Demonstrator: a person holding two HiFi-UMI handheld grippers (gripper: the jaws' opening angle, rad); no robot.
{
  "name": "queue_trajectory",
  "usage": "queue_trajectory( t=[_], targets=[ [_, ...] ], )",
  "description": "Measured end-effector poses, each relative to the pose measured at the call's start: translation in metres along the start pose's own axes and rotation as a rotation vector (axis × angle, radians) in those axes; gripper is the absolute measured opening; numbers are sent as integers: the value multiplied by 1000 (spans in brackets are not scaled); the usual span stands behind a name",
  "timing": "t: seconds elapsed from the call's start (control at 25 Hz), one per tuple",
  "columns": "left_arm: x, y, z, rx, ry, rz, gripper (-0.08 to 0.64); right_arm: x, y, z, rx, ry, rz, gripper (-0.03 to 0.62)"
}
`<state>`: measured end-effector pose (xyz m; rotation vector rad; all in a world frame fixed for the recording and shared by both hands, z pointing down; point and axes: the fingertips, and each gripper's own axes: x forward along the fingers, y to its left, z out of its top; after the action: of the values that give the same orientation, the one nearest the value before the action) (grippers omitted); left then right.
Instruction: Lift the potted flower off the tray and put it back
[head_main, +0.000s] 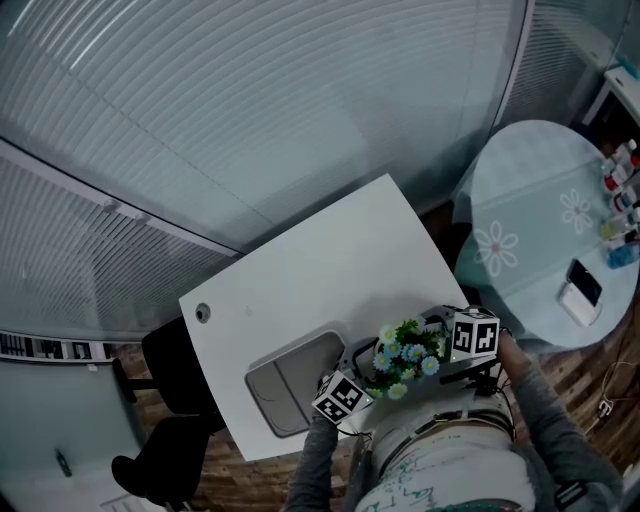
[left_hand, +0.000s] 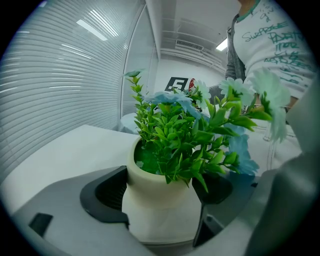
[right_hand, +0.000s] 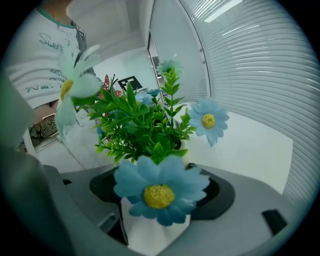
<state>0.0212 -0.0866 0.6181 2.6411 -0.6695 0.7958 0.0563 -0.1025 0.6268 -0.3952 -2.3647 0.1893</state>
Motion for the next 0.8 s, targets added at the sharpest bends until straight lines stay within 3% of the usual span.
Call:
queue_trajectory(
  t=[0.8],
  targets=[
    [-28,-10,44,-18,-15,17,410,-39,12,36,-29,36,7,351]
  ],
)
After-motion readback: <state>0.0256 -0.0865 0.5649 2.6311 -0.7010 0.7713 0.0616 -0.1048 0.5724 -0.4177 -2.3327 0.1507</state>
